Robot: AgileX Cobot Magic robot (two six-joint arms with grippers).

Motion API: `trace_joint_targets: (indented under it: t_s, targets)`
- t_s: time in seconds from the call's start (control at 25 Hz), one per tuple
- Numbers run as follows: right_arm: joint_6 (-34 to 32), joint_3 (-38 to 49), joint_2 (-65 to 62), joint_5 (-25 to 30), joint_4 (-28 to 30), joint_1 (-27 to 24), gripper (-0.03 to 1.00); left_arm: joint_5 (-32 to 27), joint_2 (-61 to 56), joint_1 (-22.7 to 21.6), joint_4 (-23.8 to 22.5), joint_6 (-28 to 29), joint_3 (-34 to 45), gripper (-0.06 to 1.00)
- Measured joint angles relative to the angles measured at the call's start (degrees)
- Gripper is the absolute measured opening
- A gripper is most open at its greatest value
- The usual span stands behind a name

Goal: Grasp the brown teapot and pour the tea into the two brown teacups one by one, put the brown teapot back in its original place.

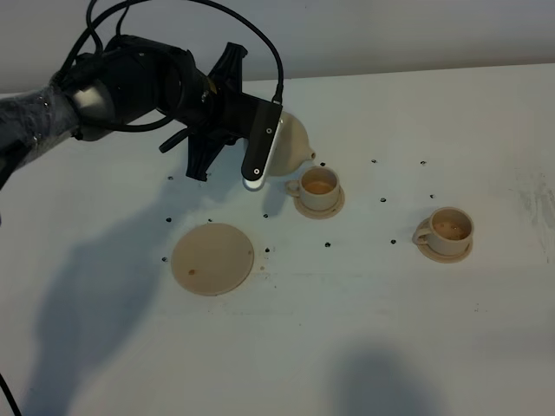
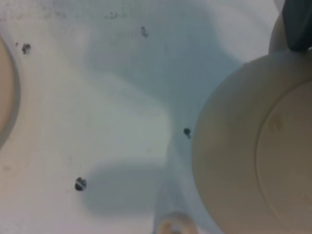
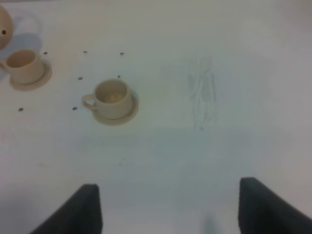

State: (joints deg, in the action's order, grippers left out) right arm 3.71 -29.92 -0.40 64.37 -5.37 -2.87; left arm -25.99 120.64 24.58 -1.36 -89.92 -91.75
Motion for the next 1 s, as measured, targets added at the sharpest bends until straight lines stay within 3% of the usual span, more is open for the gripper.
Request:
trace_joint_targets:
  t_s: [0.48,1.0]
  targets:
    - [0.0,0.0,0.0,0.0,0.0,0.0,0.57,1.1,0.1,0.5,-4.0,-2.5,0.0,0.09]
    - [0.0,0.0,0.0,0.0,0.0,0.0,0.57,2.5,1.1,1.7,-5.2,-6.3,0.0,0.09]
